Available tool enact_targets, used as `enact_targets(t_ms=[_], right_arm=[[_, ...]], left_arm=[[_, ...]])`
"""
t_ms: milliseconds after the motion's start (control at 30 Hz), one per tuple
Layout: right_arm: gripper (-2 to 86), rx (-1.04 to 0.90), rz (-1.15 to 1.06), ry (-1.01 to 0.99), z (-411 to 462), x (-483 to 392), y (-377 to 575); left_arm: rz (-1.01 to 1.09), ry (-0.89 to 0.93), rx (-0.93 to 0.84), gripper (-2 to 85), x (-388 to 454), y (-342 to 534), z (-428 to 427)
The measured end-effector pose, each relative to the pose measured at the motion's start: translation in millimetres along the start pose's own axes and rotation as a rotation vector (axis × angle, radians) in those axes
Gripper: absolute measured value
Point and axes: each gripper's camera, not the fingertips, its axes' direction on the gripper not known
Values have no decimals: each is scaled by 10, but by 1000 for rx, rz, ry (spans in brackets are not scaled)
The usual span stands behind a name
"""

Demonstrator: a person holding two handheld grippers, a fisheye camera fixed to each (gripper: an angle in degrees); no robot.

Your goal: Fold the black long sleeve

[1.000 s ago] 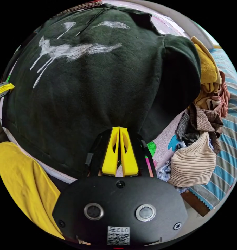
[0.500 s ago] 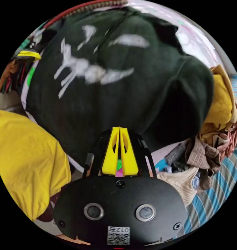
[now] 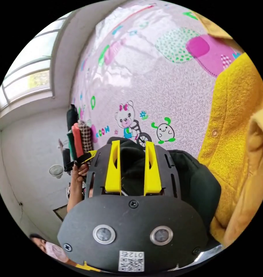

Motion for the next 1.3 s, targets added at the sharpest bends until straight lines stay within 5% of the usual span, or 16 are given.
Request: enact_targets(t_ms=[167, 400, 533, 700, 900, 1000, 1200, 1300], right_arm=[[59, -158, -18, -133, 348, 176, -32], [26, -41, -709, -254, -155, -227, 1475], [29, -68, -1079, 32, -67, -125, 3082], [46, -183, -888, 278, 679, 595, 3895], [80, 81, -823, 243, 145, 372, 4214], [102, 155, -853, 281, 23, 24, 4033], [119, -57, -672, 288, 544, -233, 3087], [57, -153, -614, 367, 810, -289, 2906]], left_arm=[[42, 139, -133, 70, -19, -49, 185], [549, 146, 275, 37, 244, 1446, -625], [696, -66, 421, 27, 134, 2947, -379], [352, -164, 240, 11, -454, 3476, 355], [303, -120, 576, 48, -407, 3621, -541], [341, -161, 472, 82, -276, 3058, -675], [356, -145, 134, 91, -146, 1861, -336], [425, -190, 10, 45, 31, 1600, -174]])
